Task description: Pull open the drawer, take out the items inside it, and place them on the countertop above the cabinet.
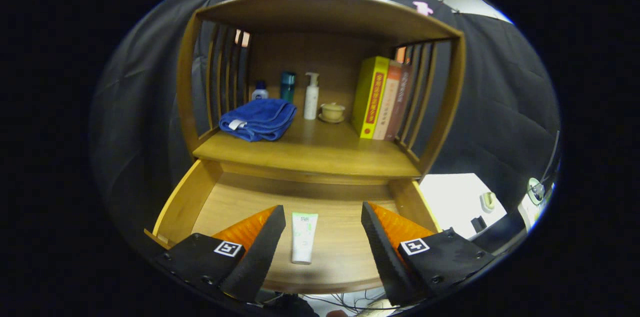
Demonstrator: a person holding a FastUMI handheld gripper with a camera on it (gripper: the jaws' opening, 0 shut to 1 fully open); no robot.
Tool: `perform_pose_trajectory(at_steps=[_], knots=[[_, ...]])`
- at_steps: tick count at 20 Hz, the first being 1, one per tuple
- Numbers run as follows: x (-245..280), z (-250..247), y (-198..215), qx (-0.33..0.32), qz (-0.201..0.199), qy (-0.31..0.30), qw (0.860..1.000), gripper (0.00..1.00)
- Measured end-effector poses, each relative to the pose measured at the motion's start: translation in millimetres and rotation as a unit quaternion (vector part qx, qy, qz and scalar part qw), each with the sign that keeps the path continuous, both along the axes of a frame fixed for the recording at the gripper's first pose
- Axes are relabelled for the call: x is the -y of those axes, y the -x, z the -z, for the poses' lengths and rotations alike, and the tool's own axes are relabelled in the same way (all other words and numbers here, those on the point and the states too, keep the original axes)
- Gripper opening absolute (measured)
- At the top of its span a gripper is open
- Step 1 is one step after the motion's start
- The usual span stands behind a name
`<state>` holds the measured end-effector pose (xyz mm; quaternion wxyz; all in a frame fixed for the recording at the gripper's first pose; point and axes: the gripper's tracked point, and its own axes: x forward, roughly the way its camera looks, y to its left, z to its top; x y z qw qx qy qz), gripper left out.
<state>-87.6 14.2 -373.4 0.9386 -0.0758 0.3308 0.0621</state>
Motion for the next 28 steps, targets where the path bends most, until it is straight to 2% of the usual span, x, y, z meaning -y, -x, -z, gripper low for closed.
perform_pose_trajectory(at_steps=[4, 8, 17, 24, 27, 28], knots=[[-21, 54, -16, -0.102, -0.013, -0.010, 0.995, 0.99], [-29, 102, -7, -0.203, -0.009, -0.018, 0.979, 0.99], [-19, 169, 16, -0.311, 0.015, 0.006, 0.950, 0.99], [-11, 200, 31, -0.368, 0.022, 0.021, 0.929, 0.95], [-10, 200, 33, -0.389, 0.033, 0.019, 0.920, 0.84], [-11, 196, 28, -0.385, 0.034, 0.020, 0.922, 0.73]])
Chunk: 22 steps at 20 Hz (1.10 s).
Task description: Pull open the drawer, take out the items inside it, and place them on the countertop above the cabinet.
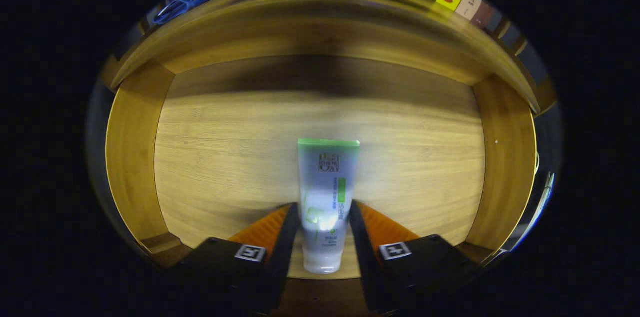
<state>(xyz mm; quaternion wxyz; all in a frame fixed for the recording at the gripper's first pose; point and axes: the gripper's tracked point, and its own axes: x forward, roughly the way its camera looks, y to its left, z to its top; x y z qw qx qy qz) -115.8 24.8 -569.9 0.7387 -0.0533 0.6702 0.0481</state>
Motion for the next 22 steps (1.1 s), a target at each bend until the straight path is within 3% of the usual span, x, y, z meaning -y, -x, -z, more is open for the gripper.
perform_pose_trajectory(at_steps=[1, 6, 9, 13, 22], knots=[[1, -9, -5, 0.002, -0.002, 0.002, 1.000, 0.63], [4, -66, -42, 0.037, -0.011, 0.012, 0.999, 0.44], [-6, -94, -34, 0.058, -0.028, 0.022, 0.998, 0.44], [1, -155, -66, 0.090, -0.029, 0.018, 0.995, 0.44], [1, -234, -102, 0.133, -0.030, 0.012, 0.991, 0.44]])
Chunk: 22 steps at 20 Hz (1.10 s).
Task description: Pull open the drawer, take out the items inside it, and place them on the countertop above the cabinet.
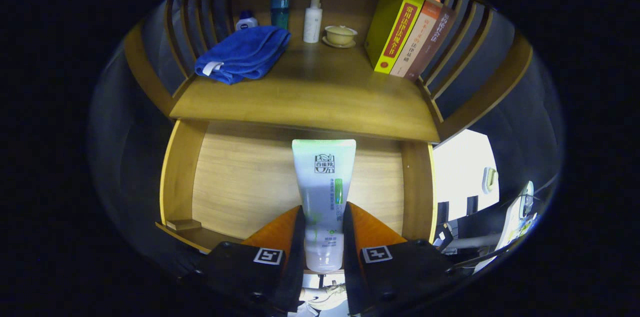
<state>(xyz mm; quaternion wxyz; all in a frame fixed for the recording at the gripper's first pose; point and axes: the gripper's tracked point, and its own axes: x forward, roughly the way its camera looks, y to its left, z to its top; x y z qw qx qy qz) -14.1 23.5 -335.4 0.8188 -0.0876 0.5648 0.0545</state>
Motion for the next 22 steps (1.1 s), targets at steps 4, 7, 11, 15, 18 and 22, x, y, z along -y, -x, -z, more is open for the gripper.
perform_pose_trajectory(at_steps=[4, 7, 11, 15, 18, 22], knots=[[-9, -19, -32, 0.012, -0.006, 0.004, 1.000, 0.44], [-16, -17, -57, 0.010, -0.007, 0.005, 1.000, 0.44], [-18, -5, -95, 0.011, -0.002, 0.016, 1.000, 0.44], [-20, 20, -137, 0.010, 0.016, 0.013, 1.000, 0.44], [-16, 43, -164, 0.006, 0.021, 0.023, 0.999, 0.44], [-17, 76, -183, -0.006, 0.017, 0.031, 0.999, 0.44]])
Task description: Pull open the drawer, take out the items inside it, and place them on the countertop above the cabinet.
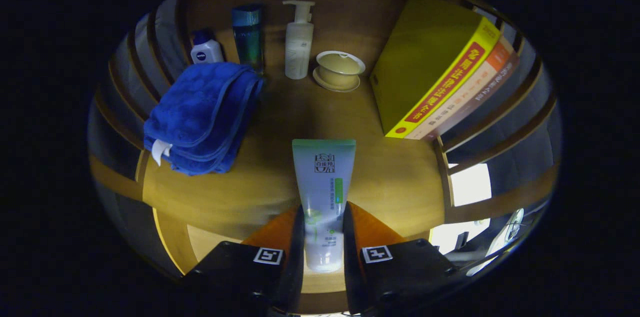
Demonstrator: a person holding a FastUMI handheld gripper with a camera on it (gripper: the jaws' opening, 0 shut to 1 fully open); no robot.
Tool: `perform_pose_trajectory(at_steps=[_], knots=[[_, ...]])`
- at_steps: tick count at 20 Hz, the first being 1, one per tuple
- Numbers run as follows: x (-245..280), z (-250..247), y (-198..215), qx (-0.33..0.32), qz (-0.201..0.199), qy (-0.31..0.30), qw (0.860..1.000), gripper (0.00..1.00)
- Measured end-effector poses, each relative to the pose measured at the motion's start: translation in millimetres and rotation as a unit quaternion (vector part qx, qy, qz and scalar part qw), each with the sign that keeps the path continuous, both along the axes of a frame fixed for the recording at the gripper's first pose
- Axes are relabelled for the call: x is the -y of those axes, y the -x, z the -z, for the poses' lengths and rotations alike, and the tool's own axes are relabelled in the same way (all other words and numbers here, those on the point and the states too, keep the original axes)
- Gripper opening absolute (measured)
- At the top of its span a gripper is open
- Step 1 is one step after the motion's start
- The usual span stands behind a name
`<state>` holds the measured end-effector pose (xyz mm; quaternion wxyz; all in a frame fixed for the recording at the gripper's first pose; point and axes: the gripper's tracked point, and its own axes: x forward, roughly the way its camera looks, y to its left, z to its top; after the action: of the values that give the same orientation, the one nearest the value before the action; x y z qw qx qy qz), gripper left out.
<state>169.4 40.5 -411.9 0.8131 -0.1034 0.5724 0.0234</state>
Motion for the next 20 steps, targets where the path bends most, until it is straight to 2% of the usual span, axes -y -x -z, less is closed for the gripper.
perform_pose_trajectory(at_steps=[3, 5, 11, 13, 17, 20], knots=[[4, 21, -7, -0.009, 0.012, 0.002, 1.000, 0.44], [5, 26, -9, -0.008, 0.012, 0.004, 1.000, 0.47], [8, 7, -19, 0.033, 0.014, 0.000, 0.999, 0.67], [7, -6, -22, 0.053, 0.019, -0.009, 0.998, 0.83], [-3, -34, -17, 0.089, 0.037, -0.039, 0.995, 1.00], [0, -54, -8, 0.115, 0.044, -0.042, 0.992, 0.99]])
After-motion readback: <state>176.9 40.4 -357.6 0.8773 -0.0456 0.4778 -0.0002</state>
